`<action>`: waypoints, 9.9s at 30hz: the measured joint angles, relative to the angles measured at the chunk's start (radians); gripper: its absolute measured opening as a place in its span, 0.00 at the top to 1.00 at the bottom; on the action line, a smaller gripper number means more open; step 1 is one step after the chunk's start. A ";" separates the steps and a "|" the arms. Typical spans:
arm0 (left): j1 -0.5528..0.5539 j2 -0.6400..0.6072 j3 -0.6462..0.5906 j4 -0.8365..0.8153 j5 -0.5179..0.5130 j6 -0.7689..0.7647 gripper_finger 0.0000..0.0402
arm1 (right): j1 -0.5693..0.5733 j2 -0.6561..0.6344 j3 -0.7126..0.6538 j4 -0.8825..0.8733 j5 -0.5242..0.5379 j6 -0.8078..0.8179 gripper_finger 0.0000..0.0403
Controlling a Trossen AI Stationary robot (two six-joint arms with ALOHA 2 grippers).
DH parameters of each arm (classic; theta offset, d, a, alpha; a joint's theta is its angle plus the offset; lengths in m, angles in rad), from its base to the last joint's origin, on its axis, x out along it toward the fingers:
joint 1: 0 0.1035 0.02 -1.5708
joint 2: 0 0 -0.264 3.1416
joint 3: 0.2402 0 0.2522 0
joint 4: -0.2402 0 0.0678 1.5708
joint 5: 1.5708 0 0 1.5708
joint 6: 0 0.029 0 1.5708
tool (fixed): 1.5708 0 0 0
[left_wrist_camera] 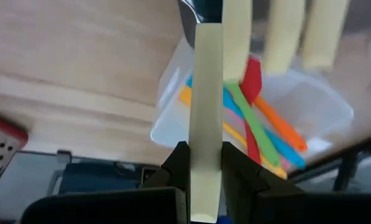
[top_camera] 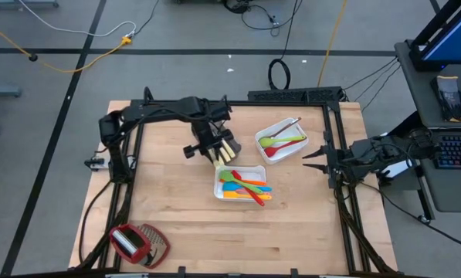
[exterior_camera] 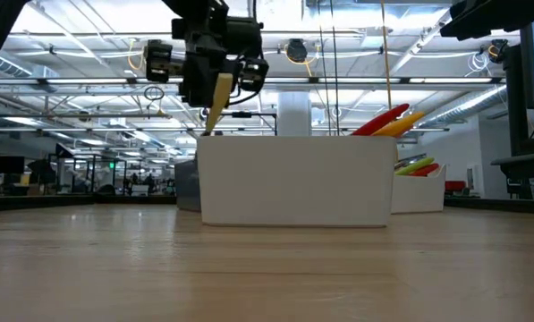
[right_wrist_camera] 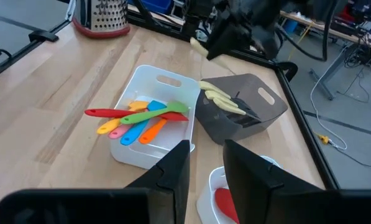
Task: Pick & Place Kitchen Items
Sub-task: Put the yellow knife into the black bin, then return to Home position
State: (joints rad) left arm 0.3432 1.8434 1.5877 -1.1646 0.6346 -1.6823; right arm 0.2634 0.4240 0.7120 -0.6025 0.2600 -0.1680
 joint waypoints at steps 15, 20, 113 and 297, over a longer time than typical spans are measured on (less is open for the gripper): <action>0.020 0.005 -0.148 0.130 0.004 -0.028 0.83 | 0.000 0.000 0.000 0.000 0.000 -0.001 0.78; 0.019 0.005 -0.150 0.129 -0.058 0.023 0.83 | 0.000 0.000 0.000 0.000 0.000 -0.001 0.78; -0.792 -0.972 -0.865 0.977 -1.123 1.117 0.48 | 0.000 0.001 0.000 0.022 0.000 0.311 0.78; -0.205 -1.778 -1.474 0.907 -0.723 1.258 0.48 | 0.000 -0.419 -0.534 0.403 -0.209 0.365 0.78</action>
State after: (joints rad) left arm 0.1379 0.0650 0.1135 -0.2573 -0.0883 -0.4238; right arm 0.2638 0.0051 0.1776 -0.1993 0.0505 0.1967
